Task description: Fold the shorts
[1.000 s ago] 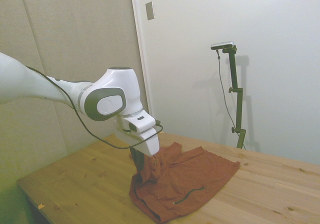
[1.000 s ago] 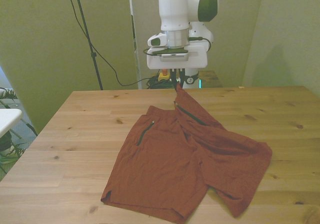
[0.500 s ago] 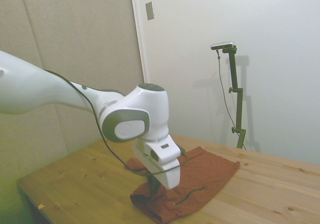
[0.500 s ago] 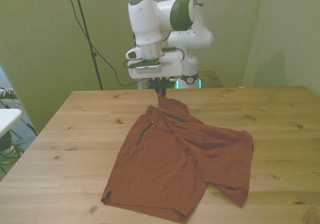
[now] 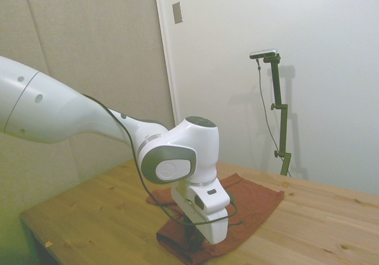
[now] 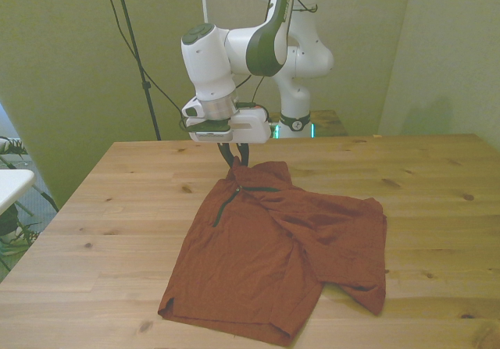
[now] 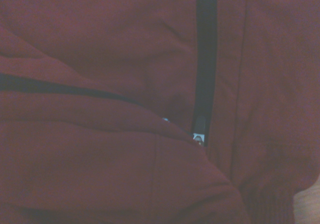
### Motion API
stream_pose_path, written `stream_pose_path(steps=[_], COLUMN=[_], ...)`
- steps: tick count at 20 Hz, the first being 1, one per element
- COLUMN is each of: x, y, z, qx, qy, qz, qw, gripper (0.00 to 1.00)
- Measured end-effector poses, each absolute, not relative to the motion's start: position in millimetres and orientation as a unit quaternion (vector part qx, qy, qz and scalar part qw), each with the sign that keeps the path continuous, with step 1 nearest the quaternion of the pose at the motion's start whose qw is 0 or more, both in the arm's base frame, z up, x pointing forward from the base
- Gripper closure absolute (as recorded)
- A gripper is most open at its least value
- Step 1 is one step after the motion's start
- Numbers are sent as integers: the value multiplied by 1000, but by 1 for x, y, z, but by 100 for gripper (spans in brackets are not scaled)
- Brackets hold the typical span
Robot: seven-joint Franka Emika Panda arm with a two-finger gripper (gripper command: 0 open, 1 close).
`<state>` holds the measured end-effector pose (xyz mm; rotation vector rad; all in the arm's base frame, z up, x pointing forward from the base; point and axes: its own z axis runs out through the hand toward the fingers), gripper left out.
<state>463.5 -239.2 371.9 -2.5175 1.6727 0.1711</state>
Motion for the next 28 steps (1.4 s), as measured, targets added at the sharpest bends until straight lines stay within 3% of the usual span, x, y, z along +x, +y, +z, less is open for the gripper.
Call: stream_pose_path(steps=[9,13,16,21,28], x=[449,439,444,475,489], y=[-230,-204,-135,-5,119], z=[388,422,432,415,347], qx=[-840,-876,-897,-924,-926], qy=[539,482,434,331,166], qz=[45,7,-30,-122,-244], qw=[50,-18,-74,-149,-235], gripper=[0,0,0,0,0])
